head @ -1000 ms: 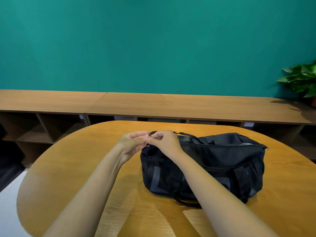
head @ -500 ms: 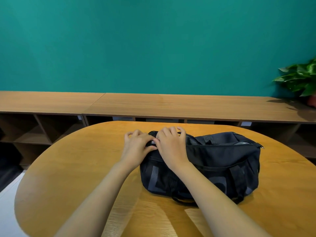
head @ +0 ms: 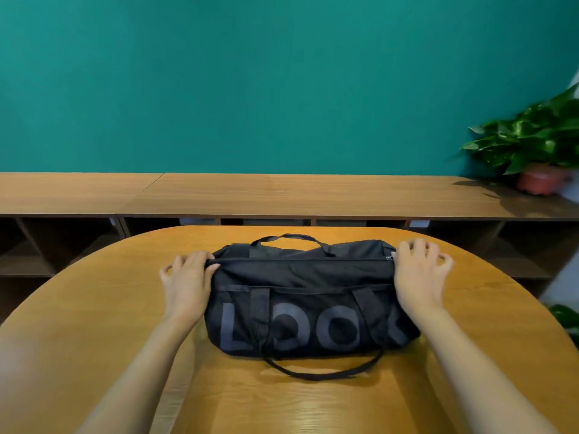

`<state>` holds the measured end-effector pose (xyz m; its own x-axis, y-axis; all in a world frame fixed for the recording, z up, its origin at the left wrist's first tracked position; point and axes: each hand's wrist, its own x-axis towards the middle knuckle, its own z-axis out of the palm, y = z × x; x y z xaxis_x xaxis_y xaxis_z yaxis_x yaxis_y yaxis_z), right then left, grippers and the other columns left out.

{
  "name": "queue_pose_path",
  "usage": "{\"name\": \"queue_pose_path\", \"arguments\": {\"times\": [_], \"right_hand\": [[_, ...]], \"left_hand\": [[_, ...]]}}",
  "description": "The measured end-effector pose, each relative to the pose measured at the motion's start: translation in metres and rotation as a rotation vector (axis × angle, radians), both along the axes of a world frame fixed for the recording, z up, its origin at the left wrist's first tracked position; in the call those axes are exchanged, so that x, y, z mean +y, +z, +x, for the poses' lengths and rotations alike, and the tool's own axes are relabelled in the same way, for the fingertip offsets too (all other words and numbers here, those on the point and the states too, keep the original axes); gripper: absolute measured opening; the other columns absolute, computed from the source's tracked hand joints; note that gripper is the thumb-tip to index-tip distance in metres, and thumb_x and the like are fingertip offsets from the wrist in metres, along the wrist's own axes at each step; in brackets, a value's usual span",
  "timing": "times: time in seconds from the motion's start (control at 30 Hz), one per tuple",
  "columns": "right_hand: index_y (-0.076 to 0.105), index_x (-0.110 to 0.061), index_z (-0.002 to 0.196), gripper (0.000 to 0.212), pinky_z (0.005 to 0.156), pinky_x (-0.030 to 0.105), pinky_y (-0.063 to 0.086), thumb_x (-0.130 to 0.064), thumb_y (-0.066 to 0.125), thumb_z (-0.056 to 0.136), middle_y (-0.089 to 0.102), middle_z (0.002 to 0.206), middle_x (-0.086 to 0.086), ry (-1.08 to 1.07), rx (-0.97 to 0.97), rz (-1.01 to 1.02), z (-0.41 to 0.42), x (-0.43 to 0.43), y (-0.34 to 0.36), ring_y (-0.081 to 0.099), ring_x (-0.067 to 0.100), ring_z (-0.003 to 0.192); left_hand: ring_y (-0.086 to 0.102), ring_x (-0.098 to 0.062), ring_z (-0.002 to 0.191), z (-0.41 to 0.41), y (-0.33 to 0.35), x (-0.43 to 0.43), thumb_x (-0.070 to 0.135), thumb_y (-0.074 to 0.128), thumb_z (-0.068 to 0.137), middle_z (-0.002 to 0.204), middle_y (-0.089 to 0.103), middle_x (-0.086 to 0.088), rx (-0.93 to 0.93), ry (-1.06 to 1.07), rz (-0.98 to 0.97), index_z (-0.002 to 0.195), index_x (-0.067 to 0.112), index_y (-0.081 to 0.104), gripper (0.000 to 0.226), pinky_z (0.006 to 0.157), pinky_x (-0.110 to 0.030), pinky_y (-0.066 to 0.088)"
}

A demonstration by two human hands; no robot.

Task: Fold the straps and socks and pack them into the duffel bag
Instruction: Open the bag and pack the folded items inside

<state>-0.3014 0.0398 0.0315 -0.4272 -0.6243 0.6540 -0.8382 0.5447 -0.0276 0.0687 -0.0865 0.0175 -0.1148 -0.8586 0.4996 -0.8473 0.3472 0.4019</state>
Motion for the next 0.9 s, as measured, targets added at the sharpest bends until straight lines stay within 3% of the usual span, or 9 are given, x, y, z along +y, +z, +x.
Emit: {"name": "queue_pose_path", "arguments": {"times": [0.07, 0.17, 0.27, 0.33, 0.43, 0.53, 0.63, 0.8, 0.9], "right_hand": [[0.058, -0.011, 0.1, 0.016, 0.088, 0.048, 0.032, -0.025, 0.049, 0.099, 0.055, 0.103, 0.012, -0.05, -0.092, 0.102, -0.011, 0.005, 0.005, 0.045, 0.034, 0.1], [0.048, -0.019, 0.112, 0.031, 0.085, 0.043, 0.036, -0.042, 0.03, 0.103, 0.054, 0.114, 0.005, 0.066, -0.369, 0.18, -0.011, 0.005, 0.008, 0.049, 0.03, 0.103], [0.037, -0.029, 0.14, 0.051, 0.091, 0.045, 0.044, -0.057, 0.032, 0.098, 0.051, 0.131, 0.003, 0.244, -0.597, 0.234, -0.004, 0.006, 0.006, 0.052, 0.029, 0.116], [0.035, -0.035, 0.143, 0.056, 0.096, 0.046, 0.041, -0.063, 0.039, 0.095, 0.05, 0.138, -0.001, 0.285, -0.635, 0.288, -0.001, 0.006, 0.004, 0.048, 0.028, 0.124], [0.055, -0.034, 0.117, 0.036, 0.088, 0.044, 0.037, -0.059, 0.05, 0.092, 0.059, 0.119, -0.008, 0.312, -0.653, 0.296, -0.001, 0.006, 0.002, 0.051, 0.024, 0.115], [0.054, -0.027, 0.085, 0.024, 0.077, 0.039, 0.033, -0.051, 0.058, 0.092, 0.057, 0.086, -0.012, 0.3, -0.652, 0.212, -0.002, -0.001, 0.004, 0.056, 0.02, 0.092], [0.049, -0.027, 0.078, 0.027, 0.074, 0.038, 0.034, -0.047, 0.059, 0.093, 0.054, 0.079, -0.011, 0.272, -0.575, 0.144, -0.004, -0.025, 0.016, 0.054, 0.019, 0.083], [0.048, -0.021, 0.079, 0.029, 0.07, 0.038, 0.033, -0.044, 0.059, 0.094, 0.048, 0.076, -0.008, 0.27, -0.406, 0.02, -0.018, -0.116, 0.049, 0.05, 0.024, 0.083], [0.042, -0.019, 0.075, 0.033, 0.068, 0.039, 0.032, -0.039, 0.061, 0.094, 0.046, 0.074, -0.005, 0.295, -0.431, -0.114, -0.04, -0.189, 0.076, 0.049, 0.028, 0.082]], "left_hand": [[0.044, -0.021, 0.099, 0.0, 0.001, -0.003, 0.033, 0.045, 0.1, 0.095, 0.06, 0.005, 0.034, 0.039, 0.011, 0.098, 0.024, 0.056, 0.014, 0.095, -0.046, 0.026], [0.043, -0.026, 0.102, -0.002, 0.0, -0.006, 0.032, 0.045, 0.1, 0.106, 0.059, 0.0, 0.1, 0.03, 0.096, 0.103, 0.021, 0.055, 0.015, 0.089, -0.045, 0.031], [0.046, -0.025, 0.106, 0.002, 0.0, -0.008, 0.035, 0.052, 0.098, 0.114, 0.055, -0.002, 0.19, -0.082, 0.166, 0.113, 0.022, 0.056, 0.021, 0.087, -0.043, 0.042], [0.049, -0.021, 0.104, 0.001, 0.004, -0.006, 0.033, 0.057, 0.096, 0.114, 0.054, -0.002, 0.237, -0.132, 0.188, 0.113, 0.021, 0.057, 0.021, 0.084, -0.036, 0.042], [0.051, -0.017, 0.093, -0.005, 0.011, -0.003, 0.028, 0.061, 0.094, 0.103, 0.054, -0.002, 0.269, -0.148, 0.202, 0.098, 0.019, 0.058, 0.01, 0.076, -0.029, 0.037], [0.051, -0.02, 0.086, -0.013, 0.021, -0.009, 0.026, 0.061, 0.094, 0.091, 0.052, -0.001, 0.282, -0.142, 0.189, 0.089, 0.016, 0.057, 0.012, 0.07, -0.03, 0.034], [0.051, -0.02, 0.081, -0.024, 0.033, -0.029, 0.026, 0.06, 0.095, 0.087, 0.052, -0.001, 0.281, -0.139, 0.152, 0.087, 0.014, 0.056, 0.016, 0.066, -0.031, 0.035], [0.051, -0.021, 0.081, -0.059, 0.064, -0.108, 0.024, 0.059, 0.096, 0.09, 0.055, -0.005, 0.268, -0.163, 0.072, 0.089, 0.01, 0.056, 0.016, 0.068, -0.031, 0.035], [0.054, -0.022, 0.081, -0.085, 0.088, -0.178, 0.024, 0.058, 0.097, 0.088, 0.059, -0.006, 0.318, -0.181, 0.031, 0.087, 0.009, 0.057, 0.018, 0.067, -0.032, 0.036]]}}
